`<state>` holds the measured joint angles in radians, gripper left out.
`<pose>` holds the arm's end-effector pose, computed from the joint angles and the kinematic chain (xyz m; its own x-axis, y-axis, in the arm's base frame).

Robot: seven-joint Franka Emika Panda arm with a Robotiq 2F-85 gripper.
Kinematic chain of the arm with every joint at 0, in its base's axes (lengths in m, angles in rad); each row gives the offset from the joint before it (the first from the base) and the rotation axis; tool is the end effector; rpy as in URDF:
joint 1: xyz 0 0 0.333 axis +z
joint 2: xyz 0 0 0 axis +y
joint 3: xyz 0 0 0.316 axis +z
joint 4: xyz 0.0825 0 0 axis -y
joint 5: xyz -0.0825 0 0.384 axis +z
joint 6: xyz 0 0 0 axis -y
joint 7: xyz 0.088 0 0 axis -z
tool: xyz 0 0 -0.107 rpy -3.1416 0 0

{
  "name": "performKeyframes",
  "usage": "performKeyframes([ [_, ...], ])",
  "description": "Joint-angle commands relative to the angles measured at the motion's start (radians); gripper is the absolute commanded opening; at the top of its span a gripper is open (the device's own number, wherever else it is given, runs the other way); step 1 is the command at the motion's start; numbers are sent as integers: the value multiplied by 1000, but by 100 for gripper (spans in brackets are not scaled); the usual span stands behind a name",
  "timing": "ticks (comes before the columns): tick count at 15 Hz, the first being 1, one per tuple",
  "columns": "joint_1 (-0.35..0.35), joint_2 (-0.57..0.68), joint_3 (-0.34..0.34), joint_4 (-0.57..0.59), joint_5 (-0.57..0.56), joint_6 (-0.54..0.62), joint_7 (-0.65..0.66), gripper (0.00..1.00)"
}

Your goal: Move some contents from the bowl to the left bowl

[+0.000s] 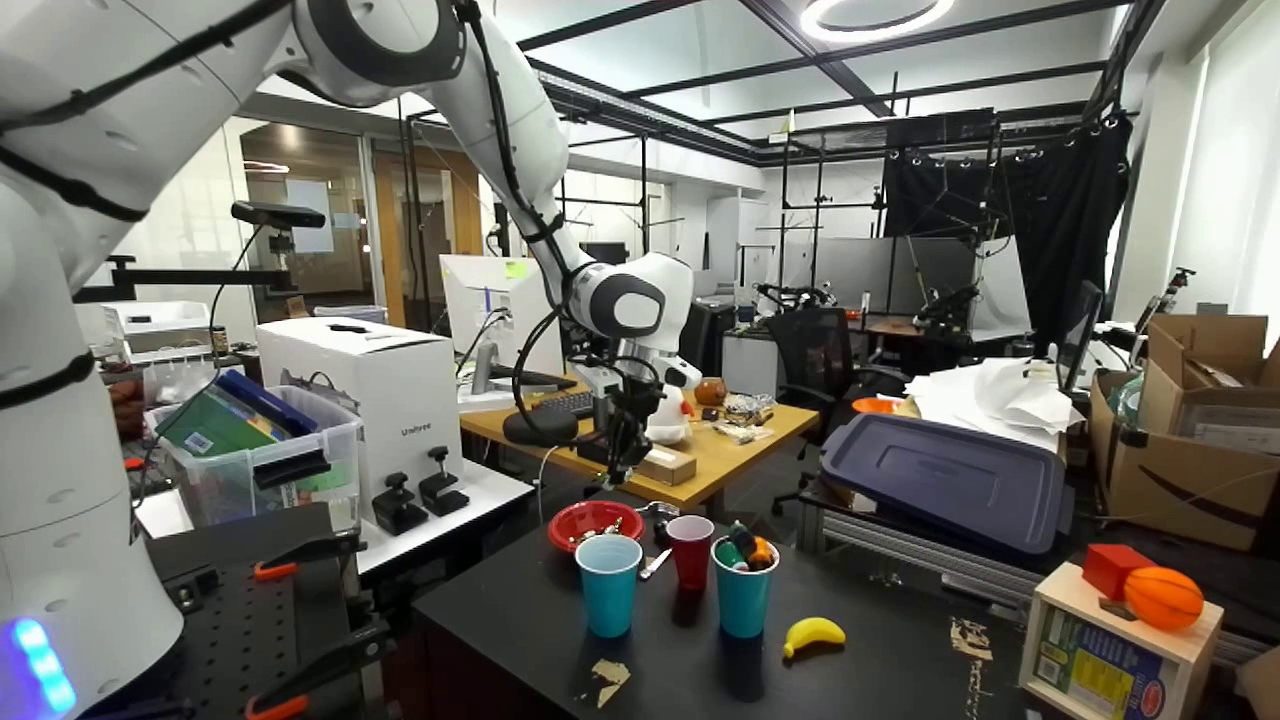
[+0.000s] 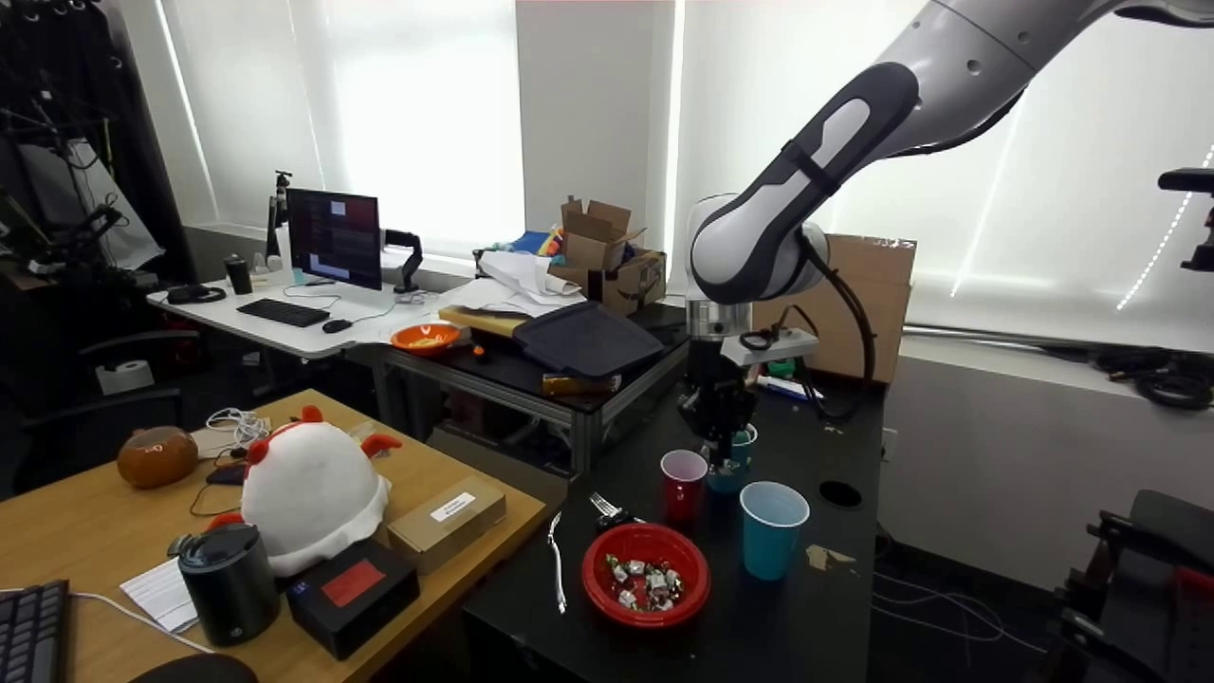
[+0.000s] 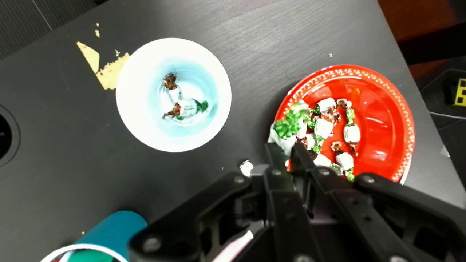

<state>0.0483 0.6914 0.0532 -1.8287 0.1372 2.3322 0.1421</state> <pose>0.6192 0.0644 0.1388 0.9681 -0.1410 -0.2071 -0.1614 -0.9832 -0.0848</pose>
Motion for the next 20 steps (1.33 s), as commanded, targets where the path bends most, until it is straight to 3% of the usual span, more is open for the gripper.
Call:
performKeyframes([
  [1,32,-48,-32,-40,-1,-22,96,3],
  [7,56,-46,-53,-38,6,-20,214,3],
  [13,130,-44,-137,-36,-50,-14,404,3],
  [20,134,-42,-136,-33,-44,-29,435,3],
])
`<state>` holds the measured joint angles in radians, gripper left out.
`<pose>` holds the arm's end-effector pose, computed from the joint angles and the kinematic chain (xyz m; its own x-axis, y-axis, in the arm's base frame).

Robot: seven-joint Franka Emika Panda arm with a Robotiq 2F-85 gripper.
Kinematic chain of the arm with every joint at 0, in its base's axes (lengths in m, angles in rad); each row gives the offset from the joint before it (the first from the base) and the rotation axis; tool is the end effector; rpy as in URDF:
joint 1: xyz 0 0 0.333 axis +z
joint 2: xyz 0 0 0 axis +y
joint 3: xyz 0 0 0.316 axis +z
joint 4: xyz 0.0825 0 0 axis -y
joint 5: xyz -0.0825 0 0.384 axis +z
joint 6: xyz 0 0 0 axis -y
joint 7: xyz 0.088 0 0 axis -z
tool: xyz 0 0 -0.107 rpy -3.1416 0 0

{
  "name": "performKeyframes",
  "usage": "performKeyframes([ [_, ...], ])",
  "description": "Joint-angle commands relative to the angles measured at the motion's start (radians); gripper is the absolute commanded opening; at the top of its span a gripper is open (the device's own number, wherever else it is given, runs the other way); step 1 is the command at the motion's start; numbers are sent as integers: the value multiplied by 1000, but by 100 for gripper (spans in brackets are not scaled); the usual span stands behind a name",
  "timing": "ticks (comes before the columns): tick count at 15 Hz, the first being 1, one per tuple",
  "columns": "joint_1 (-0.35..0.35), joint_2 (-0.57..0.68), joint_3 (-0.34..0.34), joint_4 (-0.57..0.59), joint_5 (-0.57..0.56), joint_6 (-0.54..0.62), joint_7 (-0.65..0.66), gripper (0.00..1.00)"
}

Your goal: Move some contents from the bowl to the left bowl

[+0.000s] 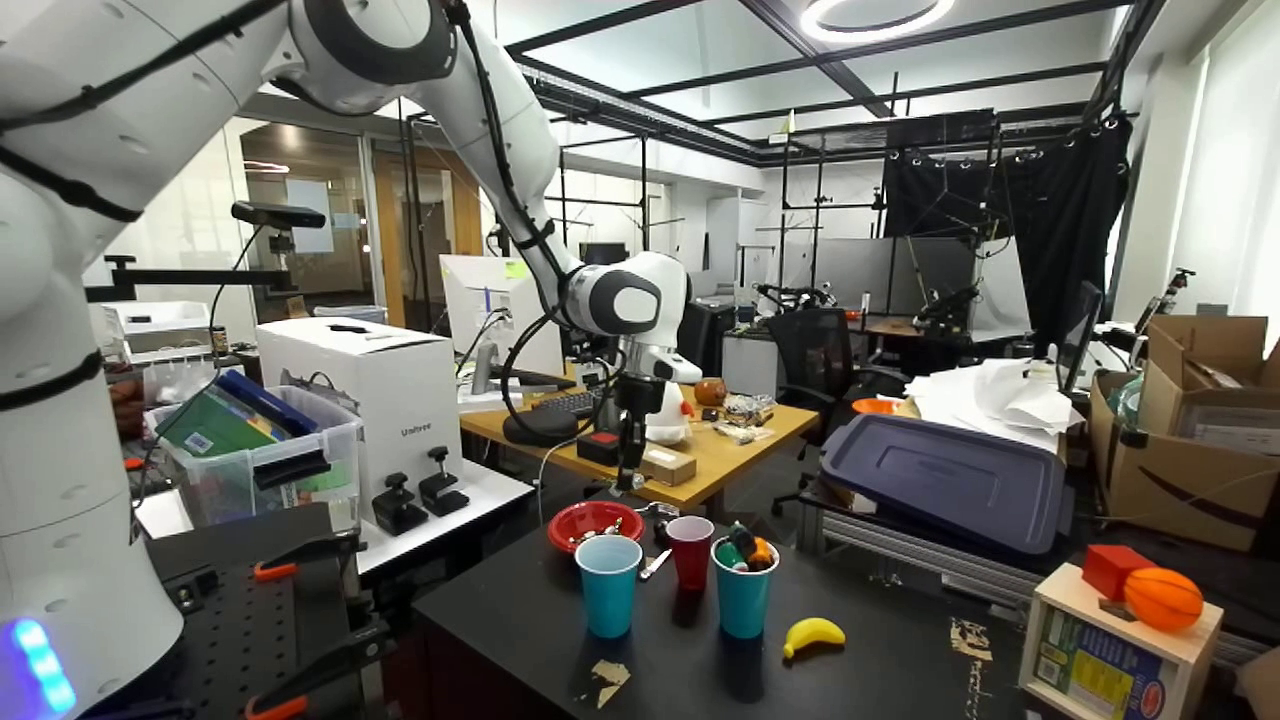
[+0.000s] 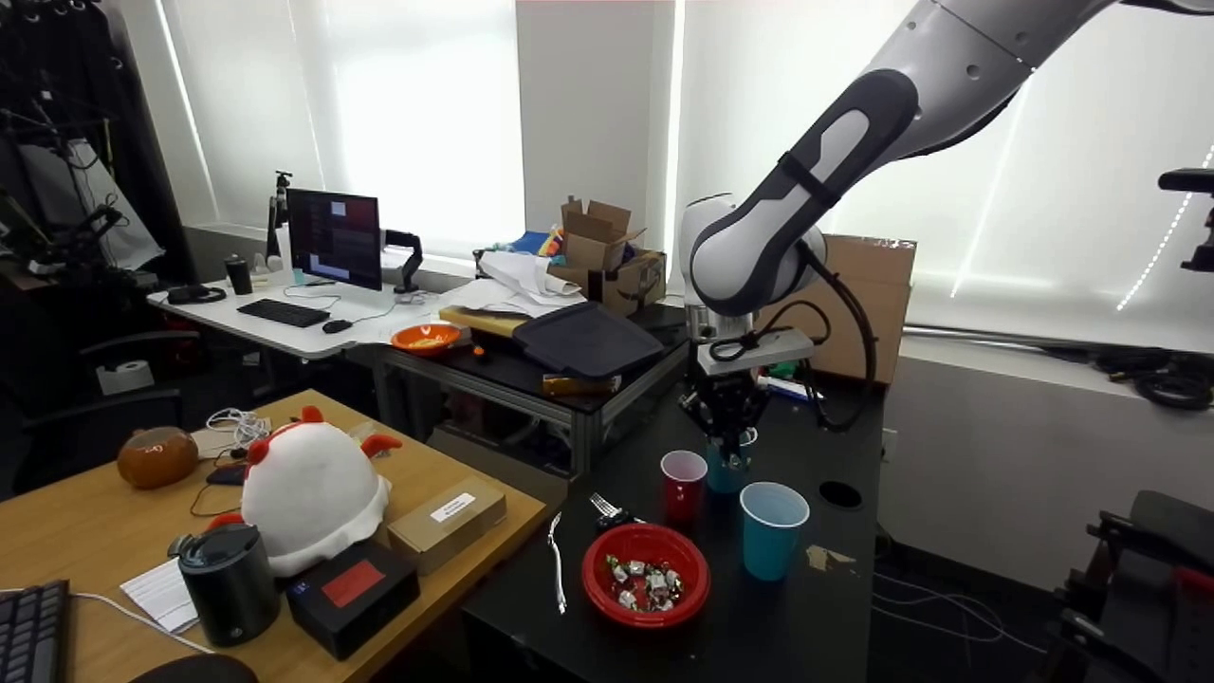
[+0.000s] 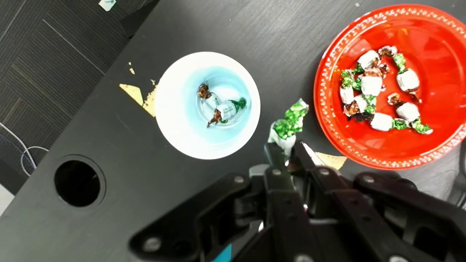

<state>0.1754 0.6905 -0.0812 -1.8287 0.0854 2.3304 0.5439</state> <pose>0.6195 0.0615 0.1398 0.8627 -0.4807 -0.1568 -0.4710 -0.8768 0.0968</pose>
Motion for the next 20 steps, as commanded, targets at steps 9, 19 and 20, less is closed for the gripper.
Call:
performKeyframes([
  [9,8,-49,-1,-17,16,-179,140,3],
  [19,3,-54,4,6,15,-321,298,3],
  [20,7,-52,-2,10,4,-338,317,3],
])
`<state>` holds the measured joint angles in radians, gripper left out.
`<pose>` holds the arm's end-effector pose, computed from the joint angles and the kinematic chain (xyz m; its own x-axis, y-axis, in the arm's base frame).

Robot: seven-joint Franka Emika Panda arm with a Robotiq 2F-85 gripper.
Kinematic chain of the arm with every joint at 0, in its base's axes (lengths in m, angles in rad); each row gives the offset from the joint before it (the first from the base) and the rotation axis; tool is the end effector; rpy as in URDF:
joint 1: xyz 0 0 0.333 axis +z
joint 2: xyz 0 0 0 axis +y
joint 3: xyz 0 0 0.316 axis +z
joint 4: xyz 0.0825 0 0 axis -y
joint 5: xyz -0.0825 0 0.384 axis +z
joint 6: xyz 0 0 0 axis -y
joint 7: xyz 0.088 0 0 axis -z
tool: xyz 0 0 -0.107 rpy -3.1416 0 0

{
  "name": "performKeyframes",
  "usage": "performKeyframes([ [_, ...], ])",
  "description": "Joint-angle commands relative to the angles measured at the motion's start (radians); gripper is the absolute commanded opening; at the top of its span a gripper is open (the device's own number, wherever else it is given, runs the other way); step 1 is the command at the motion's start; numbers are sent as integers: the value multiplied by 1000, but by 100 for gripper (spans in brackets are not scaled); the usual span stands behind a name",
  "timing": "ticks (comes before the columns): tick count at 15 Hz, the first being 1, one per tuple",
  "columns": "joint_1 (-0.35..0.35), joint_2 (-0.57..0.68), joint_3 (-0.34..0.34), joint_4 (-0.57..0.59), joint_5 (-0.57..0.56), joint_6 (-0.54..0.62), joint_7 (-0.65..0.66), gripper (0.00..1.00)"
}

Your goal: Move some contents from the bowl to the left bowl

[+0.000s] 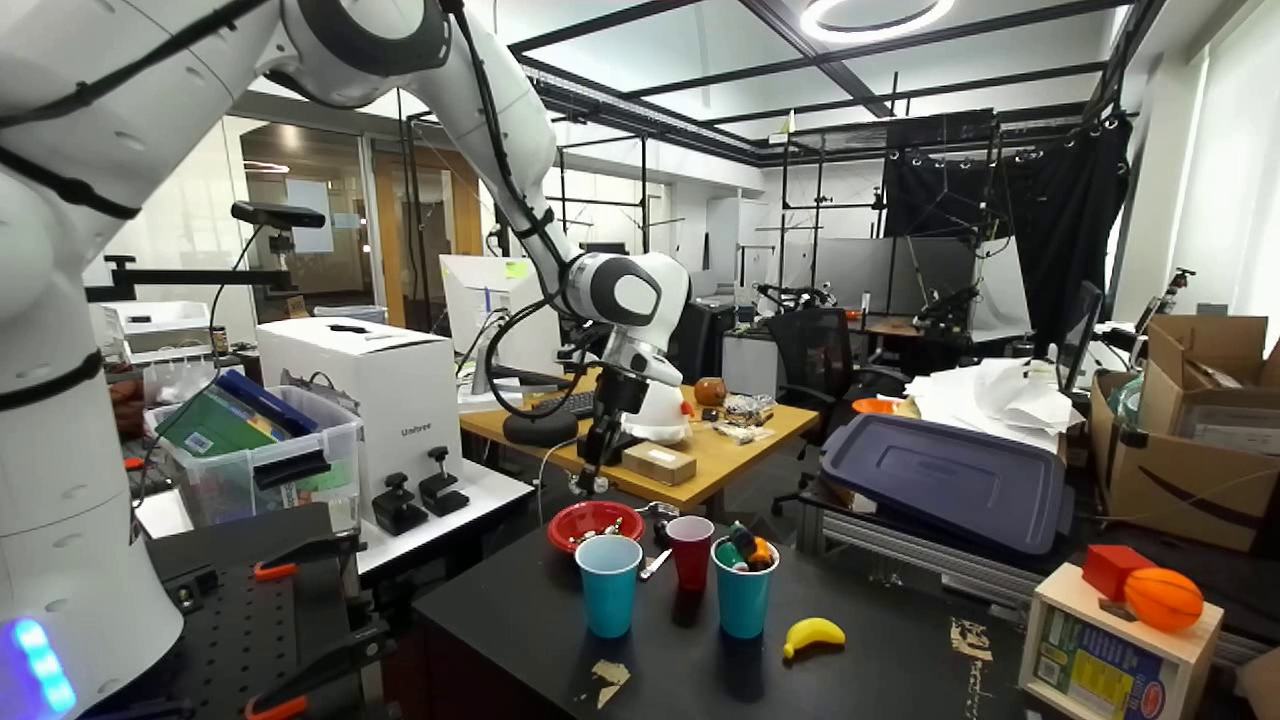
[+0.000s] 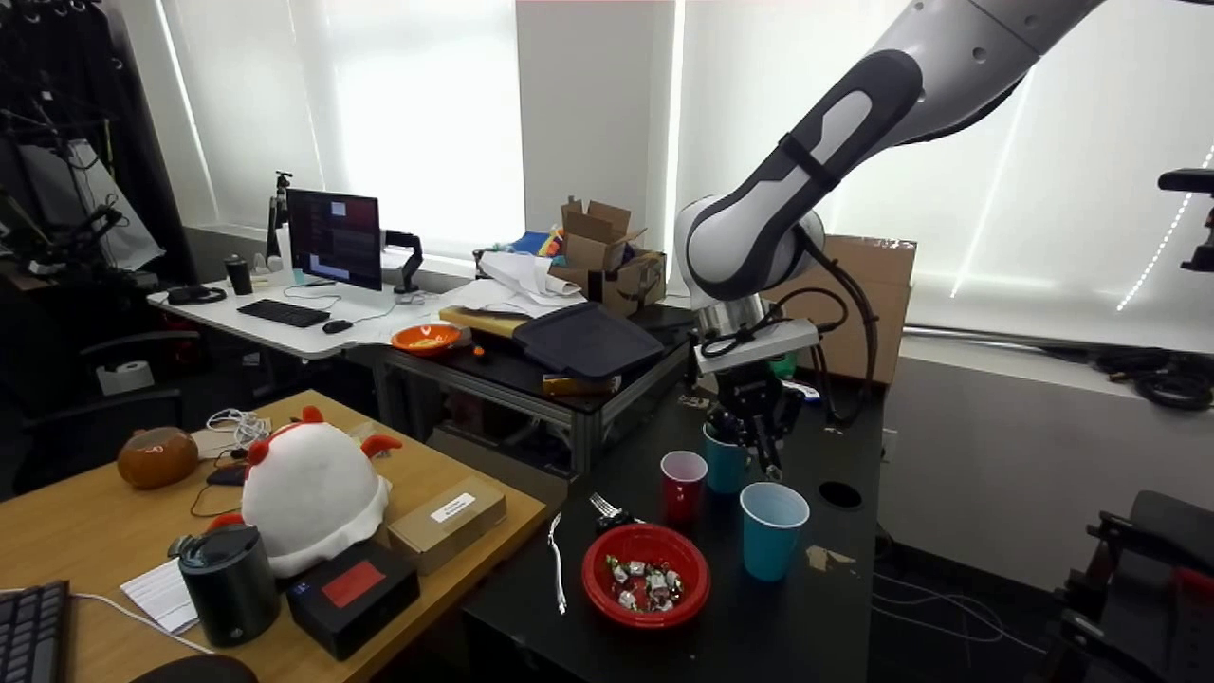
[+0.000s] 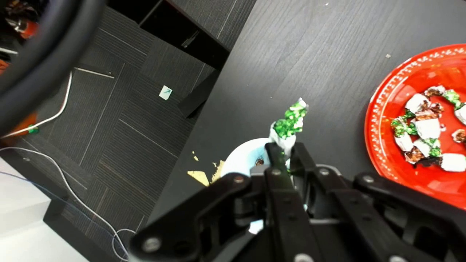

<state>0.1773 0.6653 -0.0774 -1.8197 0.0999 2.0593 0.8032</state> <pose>0.5926 0.0655 0.1441 0.6595 -0.6915 -0.2946 -0.6296 -0.7223 0.2860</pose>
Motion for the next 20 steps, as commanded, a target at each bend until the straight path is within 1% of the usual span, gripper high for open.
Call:
performKeyframes([
  [1,7,-26,-9,6,-17,-90,79,3],
  [4,4,-26,-6,14,-20,-136,124,3],
  [8,10,-23,-12,30,-62,-179,162,3],
  [16,22,-20,-21,38,-176,-169,249,3],
  [20,24,-20,-21,36,-237,-147,252,3],
])
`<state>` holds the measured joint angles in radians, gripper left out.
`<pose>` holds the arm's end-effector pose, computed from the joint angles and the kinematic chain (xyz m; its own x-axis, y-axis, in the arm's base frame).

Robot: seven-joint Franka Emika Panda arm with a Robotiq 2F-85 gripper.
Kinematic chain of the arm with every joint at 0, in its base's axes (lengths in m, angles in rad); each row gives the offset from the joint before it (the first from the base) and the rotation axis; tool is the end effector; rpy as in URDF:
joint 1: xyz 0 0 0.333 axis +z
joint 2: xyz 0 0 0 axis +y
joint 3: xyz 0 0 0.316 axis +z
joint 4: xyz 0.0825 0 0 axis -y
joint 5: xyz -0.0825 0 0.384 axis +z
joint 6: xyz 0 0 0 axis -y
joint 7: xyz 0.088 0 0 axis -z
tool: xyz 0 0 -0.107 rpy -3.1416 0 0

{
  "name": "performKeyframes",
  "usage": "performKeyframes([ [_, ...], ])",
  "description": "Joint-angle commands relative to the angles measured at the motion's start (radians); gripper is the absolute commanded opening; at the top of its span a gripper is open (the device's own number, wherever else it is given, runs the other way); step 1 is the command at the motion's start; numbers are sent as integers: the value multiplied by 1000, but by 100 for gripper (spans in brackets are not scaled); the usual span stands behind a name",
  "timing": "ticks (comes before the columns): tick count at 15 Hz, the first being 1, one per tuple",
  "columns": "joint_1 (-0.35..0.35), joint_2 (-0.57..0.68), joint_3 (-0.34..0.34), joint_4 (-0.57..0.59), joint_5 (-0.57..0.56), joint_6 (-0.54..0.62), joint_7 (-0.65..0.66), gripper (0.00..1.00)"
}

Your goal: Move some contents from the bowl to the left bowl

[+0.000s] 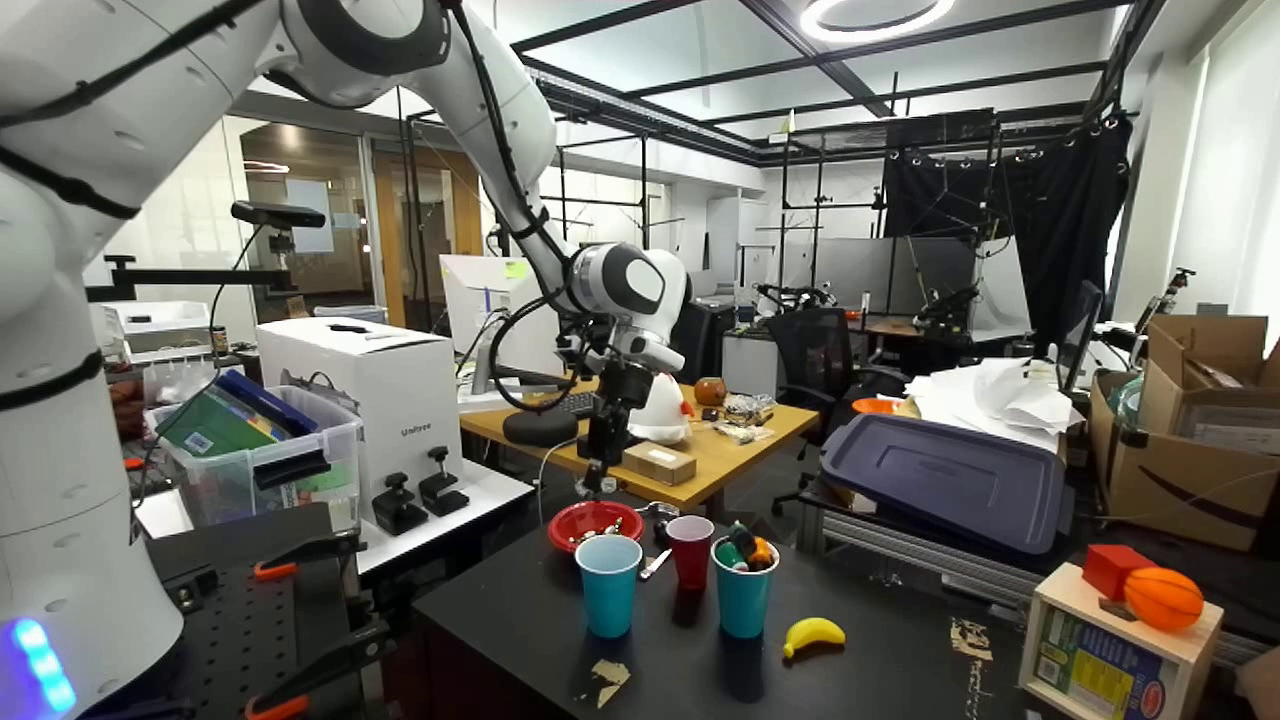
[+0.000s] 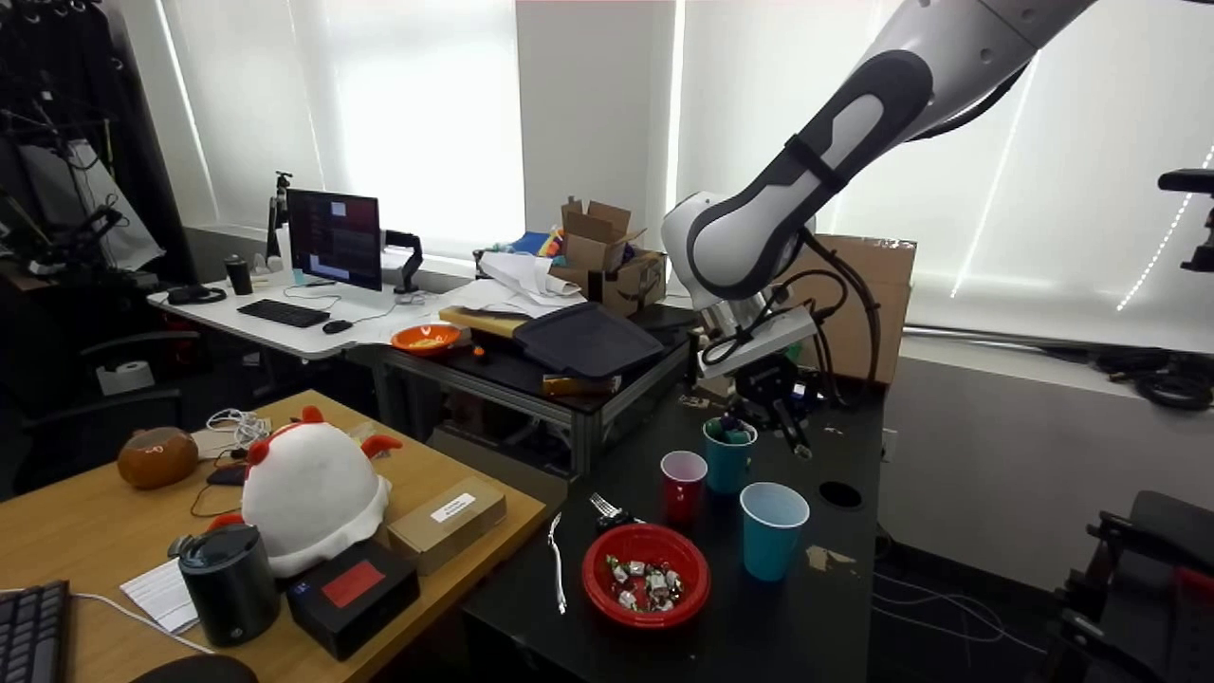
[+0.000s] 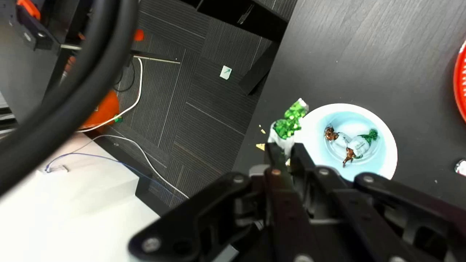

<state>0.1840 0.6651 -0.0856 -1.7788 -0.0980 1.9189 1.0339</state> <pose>0.5908 0.0527 0.1547 0.6019 -0.7829 -0.1575 -0.6406 -0.5911 0.4902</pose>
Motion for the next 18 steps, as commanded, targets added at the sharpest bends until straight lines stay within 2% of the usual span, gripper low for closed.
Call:
performKeyframes([
  [1,18,-19,-13,-3,-48,-11,27,3],
  [5,15,-22,-9,-7,-62,14,24,3],
  [11,12,-25,-6,-20,-70,127,4,3],
  [18,10,-25,-3,-21,-59,145,-7,3],
])
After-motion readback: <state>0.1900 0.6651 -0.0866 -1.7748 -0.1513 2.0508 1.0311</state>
